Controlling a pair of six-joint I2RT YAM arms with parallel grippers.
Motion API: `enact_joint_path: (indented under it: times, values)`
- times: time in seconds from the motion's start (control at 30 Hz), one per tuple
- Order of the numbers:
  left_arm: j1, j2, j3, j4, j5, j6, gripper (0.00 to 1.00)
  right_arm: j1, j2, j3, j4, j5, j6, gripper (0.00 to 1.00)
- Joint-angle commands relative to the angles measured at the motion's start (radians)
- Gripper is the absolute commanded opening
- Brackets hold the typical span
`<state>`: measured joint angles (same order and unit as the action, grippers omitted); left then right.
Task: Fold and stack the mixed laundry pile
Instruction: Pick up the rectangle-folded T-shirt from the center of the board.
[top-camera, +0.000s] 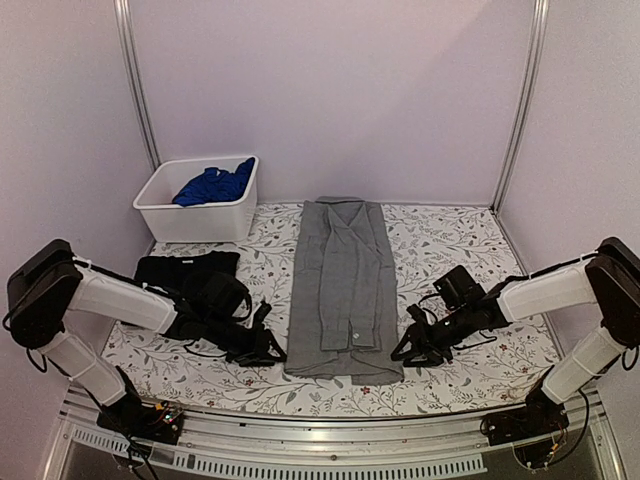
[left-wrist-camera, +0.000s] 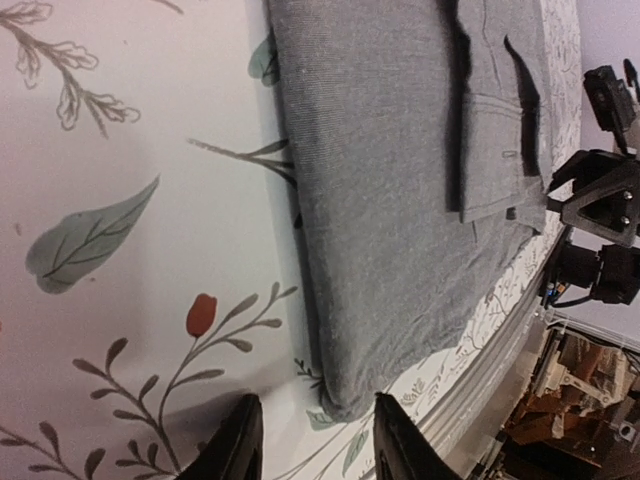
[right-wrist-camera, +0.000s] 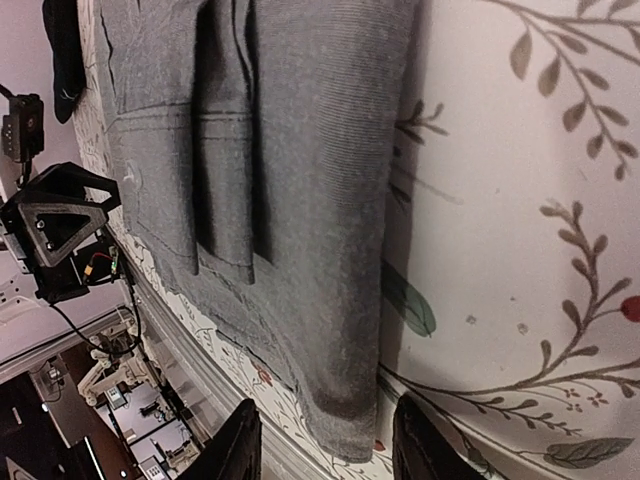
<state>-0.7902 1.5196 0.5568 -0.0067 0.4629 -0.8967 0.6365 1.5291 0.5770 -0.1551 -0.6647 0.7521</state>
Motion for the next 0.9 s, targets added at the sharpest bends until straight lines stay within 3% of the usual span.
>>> enact_joint_path:
  times: [0.0, 0.23, 0.33, 0.43, 0.5, 0.7, 0.87]
  values:
    - [-0.028, 0.058, -0.005, 0.107, 0.028, -0.021, 0.37, 0.021, 0.049, -0.031, 0.088, -0.009, 0.031, 0.42]
    - [-0.066, 0.132, 0.009, 0.162, 0.057, -0.02, 0.26, 0.044, 0.088, -0.045, 0.147, -0.034, 0.05, 0.28]
    - [-0.071, 0.135, 0.01, 0.164, 0.059, -0.02, 0.17, 0.058, 0.1, -0.045, 0.17, -0.04, 0.052, 0.18]
    - [-0.08, 0.112, 0.01, 0.153, 0.055, -0.014, 0.02, 0.066, 0.078, -0.051, 0.157, -0.035, 0.052, 0.06]
    - [-0.09, 0.097, 0.018, 0.133, 0.061, 0.0, 0.0, 0.07, 0.049, -0.058, 0.143, -0.035, 0.054, 0.01]
    - [-0.145, 0.003, 0.049, 0.013, 0.077, 0.048, 0.0, 0.106, -0.057, -0.046, 0.076, -0.059, 0.054, 0.0]
    - [-0.114, -0.081, 0.084, -0.062, 0.047, 0.075, 0.0, 0.101, -0.131, 0.037, -0.013, -0.006, -0.001, 0.0]
